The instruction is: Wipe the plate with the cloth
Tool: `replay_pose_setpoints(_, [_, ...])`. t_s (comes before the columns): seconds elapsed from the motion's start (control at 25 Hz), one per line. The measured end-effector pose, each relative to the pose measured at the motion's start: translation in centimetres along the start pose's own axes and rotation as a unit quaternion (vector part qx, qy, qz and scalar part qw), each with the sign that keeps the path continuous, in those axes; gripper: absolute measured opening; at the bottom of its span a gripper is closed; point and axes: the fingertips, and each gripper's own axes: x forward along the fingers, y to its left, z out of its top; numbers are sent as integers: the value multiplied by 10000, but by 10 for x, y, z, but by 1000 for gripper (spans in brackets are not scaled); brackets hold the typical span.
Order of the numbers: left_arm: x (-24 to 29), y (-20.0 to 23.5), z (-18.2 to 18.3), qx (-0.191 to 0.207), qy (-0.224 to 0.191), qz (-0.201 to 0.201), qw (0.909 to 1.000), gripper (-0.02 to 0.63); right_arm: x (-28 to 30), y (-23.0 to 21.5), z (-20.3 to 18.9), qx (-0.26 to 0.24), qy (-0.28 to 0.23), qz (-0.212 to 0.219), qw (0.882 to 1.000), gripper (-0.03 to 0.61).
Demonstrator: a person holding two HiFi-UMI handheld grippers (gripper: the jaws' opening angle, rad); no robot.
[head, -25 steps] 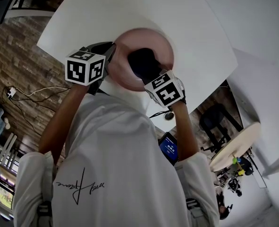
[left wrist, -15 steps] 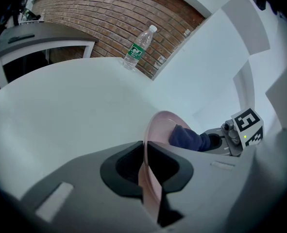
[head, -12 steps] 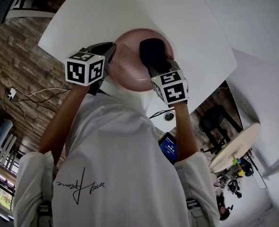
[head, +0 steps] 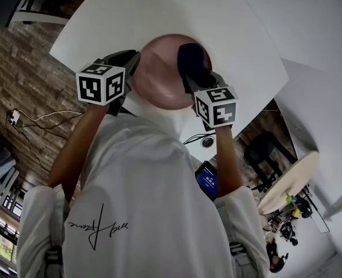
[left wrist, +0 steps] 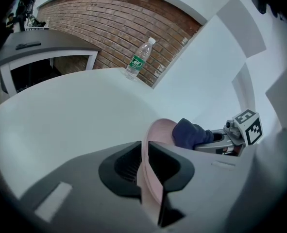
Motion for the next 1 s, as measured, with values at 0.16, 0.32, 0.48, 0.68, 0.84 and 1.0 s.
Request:
replay_pose_setpoints(0.16, [-9, -5, 2, -72, -140, -28, 9999, 54, -6, 5, 2, 25, -114, 2, 9999, 94])
replay_pose_setpoints(0.32, [-19, -14, 3, -112, -320, -110, 9994, 52, -16, 11, 3, 39, -202, 20, 9998, 94])
replay_pose_setpoints(0.48, [-28, -21, 3, -143, -475, -171, 9986, 43, -23, 20, 3, 4, -279, -3, 9996, 94])
replay_pose_setpoints(0.68, [-39, -34, 2, 11, -567, -241, 9981, 32, -32, 26, 5, -4, -391, -89, 9992, 92])
replay_pose_setpoints(0.84, [-53, -41, 4, 589, -630, -118, 9962, 14, -44, 37, 13, 143, -725, -100, 9972, 92])
replay_pose_setpoints(1.0, [-64, -51, 7, 1100, -700, 42, 9915, 14, -54, 46, 14, 265, -954, -83, 9950, 91])
